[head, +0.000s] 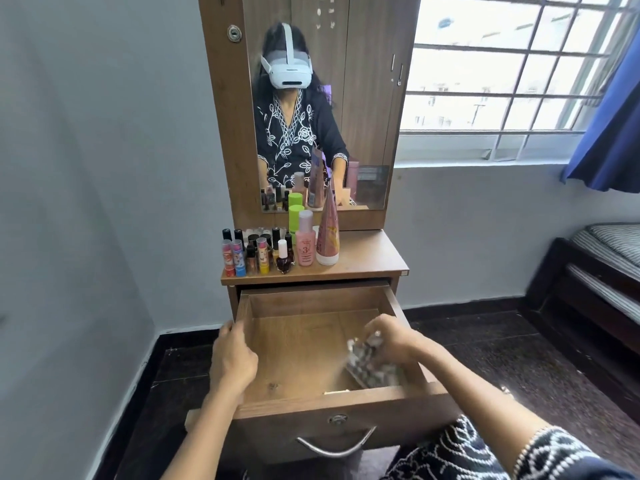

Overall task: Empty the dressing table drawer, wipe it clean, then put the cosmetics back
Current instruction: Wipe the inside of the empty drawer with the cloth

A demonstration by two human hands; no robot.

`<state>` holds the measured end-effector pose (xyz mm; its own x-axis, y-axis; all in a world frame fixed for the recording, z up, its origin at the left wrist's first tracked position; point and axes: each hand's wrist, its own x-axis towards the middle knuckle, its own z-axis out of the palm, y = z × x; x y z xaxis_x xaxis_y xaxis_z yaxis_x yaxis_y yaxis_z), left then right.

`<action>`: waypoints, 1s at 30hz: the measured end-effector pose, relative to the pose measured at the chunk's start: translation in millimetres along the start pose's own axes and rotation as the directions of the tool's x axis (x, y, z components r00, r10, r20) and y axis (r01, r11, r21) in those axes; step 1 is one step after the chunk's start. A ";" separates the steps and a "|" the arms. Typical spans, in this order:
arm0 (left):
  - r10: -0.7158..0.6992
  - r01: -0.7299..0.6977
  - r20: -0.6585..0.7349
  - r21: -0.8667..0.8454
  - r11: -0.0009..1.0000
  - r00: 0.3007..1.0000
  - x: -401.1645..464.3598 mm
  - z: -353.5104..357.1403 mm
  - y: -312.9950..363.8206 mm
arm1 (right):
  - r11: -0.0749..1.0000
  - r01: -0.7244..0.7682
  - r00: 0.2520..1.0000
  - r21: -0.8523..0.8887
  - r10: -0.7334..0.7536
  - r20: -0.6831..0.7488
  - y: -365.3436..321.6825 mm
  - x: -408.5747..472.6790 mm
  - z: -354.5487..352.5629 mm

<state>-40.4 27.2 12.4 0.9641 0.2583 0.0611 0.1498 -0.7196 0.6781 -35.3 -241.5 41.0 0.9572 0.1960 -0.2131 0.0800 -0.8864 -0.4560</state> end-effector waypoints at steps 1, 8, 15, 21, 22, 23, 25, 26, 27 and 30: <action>0.072 -0.070 -0.040 0.054 0.996 0.997 -0.6 -0.9 2.8 | 0.984 -0.025 0.999 0.174 0.031 -0.031 -2.0 -1.4 -3.7; 0.368 -0.337 0.170 -0.185 0.923 0.914 -30.5 -2.7 45.3 | 0.410 -0.052 0.995 0.911 0.097 0.013 -34.0 -16.5 4.4; 0.427 -0.327 0.119 -0.475 0.817 0.896 -59.9 1.4 80.7 | -0.030 -0.086 0.995 0.996 0.055 0.087 -70.6 -27.1 7.2; 0.182 -0.132 0.017 -0.623 0.771 0.983 -56.4 -6.0 93.9 | 0.637 -0.262 0.965 0.725 0.149 0.218 -86.5 -48.9 -4.8; 0.135 -0.082 0.033 -0.646 0.759 0.990 -54.3 -8.6 94.1 | 0.766 -0.263 0.964 0.586 0.182 0.195 -84.5 -47.4 -6.6; 0.099 -0.030 0.063 -0.672 0.740 0.993 -51.8 -10.6 93.5 | 0.849 -0.243 0.969 0.470 0.195 0.149 -82.6 -44.7 -8.5; 0.054 0.087 0.165 -0.741 0.666 0.985 -50.3 -15.8 91.8 | 0.888 -0.175 0.984 0.426 0.159 0.074 -82.0 -43.0 -14.0; 0.051 0.152 0.228 -0.783 0.603 0.972 -51.2 -18.1 90.8 | 0.875 -0.133 0.991 0.465 0.124 0.050 -81.7 -43.9 -16.8; 0.056 0.211 0.285 -0.815 0.539 0.957 -52.1 -20.3 90.0 | 0.851 -0.086 0.996 0.519 0.086 0.025 -82.0 -46.1 -18.6; 0.072 0.313 0.385 -0.834 0.453 0.920 -55.7 -24.0 90.9 | 0.769 0.069 0.996 0.636 -0.015 -0.091 -83.7 -56.0 -18.7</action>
<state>-85.7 -37.1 88.3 0.9823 -0.0618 -0.1768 0.1872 0.2925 0.9378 -90.5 -186.1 107.2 0.9772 0.1701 -0.1272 -0.0492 -0.4012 -0.9147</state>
